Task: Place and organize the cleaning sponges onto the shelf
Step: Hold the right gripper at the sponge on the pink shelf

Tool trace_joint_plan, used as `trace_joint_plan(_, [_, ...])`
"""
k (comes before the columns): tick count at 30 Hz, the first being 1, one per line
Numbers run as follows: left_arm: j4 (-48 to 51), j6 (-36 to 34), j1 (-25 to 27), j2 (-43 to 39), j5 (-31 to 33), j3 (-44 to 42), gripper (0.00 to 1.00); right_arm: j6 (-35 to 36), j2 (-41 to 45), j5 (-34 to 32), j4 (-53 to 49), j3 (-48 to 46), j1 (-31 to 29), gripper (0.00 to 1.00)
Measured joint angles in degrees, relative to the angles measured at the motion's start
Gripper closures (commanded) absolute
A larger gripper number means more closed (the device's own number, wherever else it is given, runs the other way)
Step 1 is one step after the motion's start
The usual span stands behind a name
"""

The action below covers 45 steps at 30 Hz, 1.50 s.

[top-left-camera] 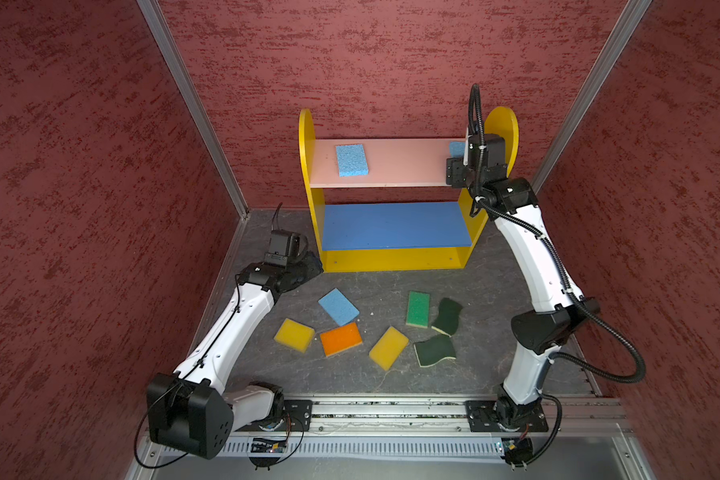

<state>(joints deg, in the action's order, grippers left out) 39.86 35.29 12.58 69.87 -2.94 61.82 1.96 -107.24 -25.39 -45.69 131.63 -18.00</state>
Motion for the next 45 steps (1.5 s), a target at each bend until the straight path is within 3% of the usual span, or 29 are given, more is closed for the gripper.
trace_joint_plan(14, [0.52,0.04,-0.09,-2.10,0.02,-0.26,0.40,1.70,3.21,4.68,0.63,-4.02,0.11,0.23])
trace_joint_plan(45, [1.73,0.04,-0.59,-3.26,0.24,-1.01,0.40,4.90,3.98,7.39,4.44,-6.49,0.13,0.20])
